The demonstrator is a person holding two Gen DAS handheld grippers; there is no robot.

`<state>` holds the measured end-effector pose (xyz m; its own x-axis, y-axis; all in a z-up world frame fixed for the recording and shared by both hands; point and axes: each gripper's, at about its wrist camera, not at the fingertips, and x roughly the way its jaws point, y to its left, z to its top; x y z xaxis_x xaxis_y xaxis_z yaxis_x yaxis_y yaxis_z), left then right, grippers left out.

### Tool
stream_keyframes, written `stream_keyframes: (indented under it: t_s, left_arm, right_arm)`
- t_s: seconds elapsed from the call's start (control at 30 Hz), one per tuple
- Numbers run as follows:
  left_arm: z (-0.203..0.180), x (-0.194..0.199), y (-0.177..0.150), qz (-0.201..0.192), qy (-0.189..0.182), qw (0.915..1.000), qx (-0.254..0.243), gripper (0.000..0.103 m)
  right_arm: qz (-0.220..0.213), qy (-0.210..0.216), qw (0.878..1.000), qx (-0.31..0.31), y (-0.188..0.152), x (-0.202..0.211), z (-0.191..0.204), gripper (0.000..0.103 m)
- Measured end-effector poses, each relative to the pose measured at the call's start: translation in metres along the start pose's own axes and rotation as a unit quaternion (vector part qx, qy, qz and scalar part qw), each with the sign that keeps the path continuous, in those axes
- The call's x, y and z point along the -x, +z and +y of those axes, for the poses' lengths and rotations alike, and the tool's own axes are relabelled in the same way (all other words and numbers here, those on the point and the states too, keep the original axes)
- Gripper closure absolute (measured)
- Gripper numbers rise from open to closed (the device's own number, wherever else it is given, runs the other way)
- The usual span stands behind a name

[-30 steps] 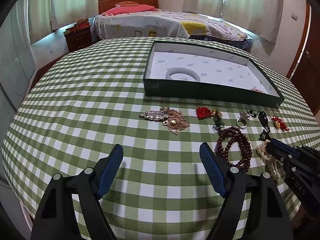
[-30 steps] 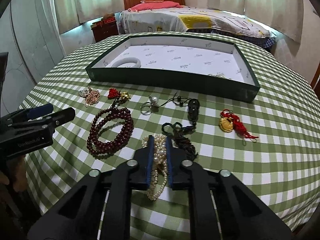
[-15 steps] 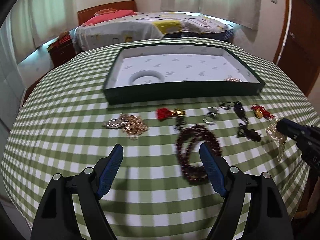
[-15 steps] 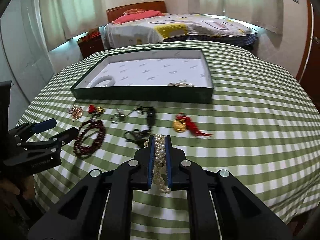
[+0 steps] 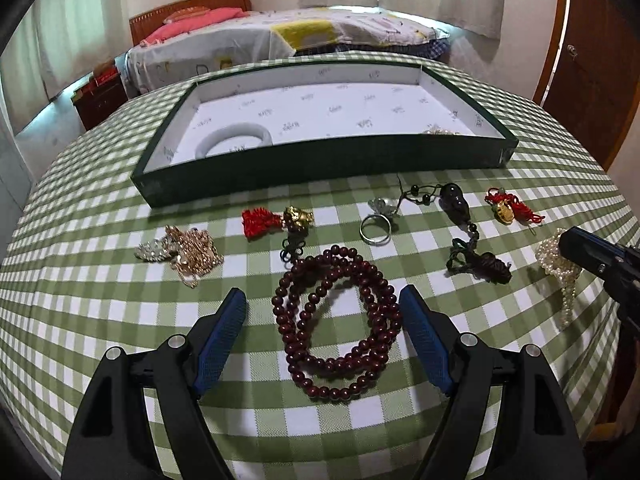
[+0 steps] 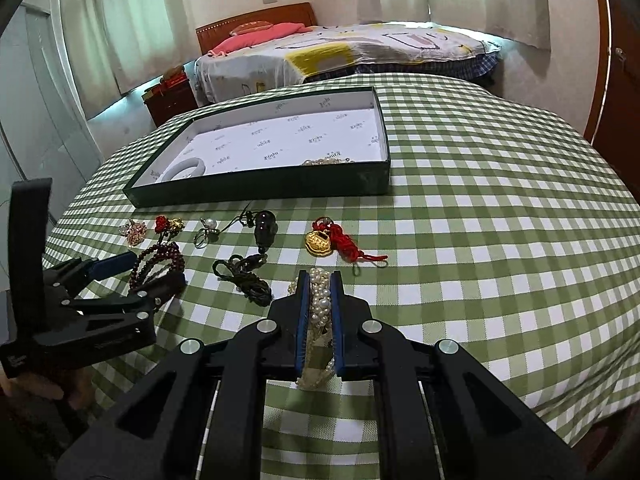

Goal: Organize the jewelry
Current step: 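Close the left gripper on the dark red bead strand while the right gripper holds the necklace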

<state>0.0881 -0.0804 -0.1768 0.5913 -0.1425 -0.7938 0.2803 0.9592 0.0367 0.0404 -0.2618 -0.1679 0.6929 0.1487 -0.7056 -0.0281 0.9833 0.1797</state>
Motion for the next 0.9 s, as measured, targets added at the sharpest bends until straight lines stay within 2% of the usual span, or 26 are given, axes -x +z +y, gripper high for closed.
stream_keyframes:
  t_s: [0.07,0.13,0.27,0.37,0.43,0.6,0.7,0.9]
  left_arm:
    - [0.001,0.000,-0.001,-0.001,-0.001,1.0000,0.000,0.026]
    - [0.003,-0.001,-0.002,0.002,0.003,1.0000,0.003,0.019]
    - [0.007,0.001,-0.004,0.006,0.002,1.0000,0.005,0.020]
    - [0.008,0.006,-0.007,-0.002,0.002,1.0000,0.001,0.039]
    - [0.008,0.009,-0.009,-0.007,-0.001,1.0000,-0.006,0.055]
    - [0.008,0.012,-0.012,-0.017,-0.001,0.9997,-0.019,0.079]
    - [0.009,0.013,-0.013,-0.018,0.000,0.9996,-0.022,0.087]
    - [0.009,0.020,-0.016,-0.025,-0.026,0.9990,-0.025,0.091]
  right_arm:
    - [0.000,0.000,1.000,0.000,0.000,-0.001,0.000,0.092]
    - [0.000,0.000,1.000,0.000,0.000,0.000,0.000,0.092]
    - [0.001,0.001,1.000,-0.001,0.000,-0.001,0.000,0.093]
    - [0.001,0.001,1.000,-0.003,0.000,-0.002,0.001,0.092]
    - [0.001,0.002,1.000,-0.004,0.000,-0.002,0.002,0.092]
    - [0.000,0.001,1.000,-0.004,0.000,-0.002,0.002,0.092]
    - [0.001,0.002,1.000,-0.003,0.000,-0.002,0.004,0.092]
    - [-0.001,0.000,1.000,-0.004,0.000,0.000,0.007,0.092]
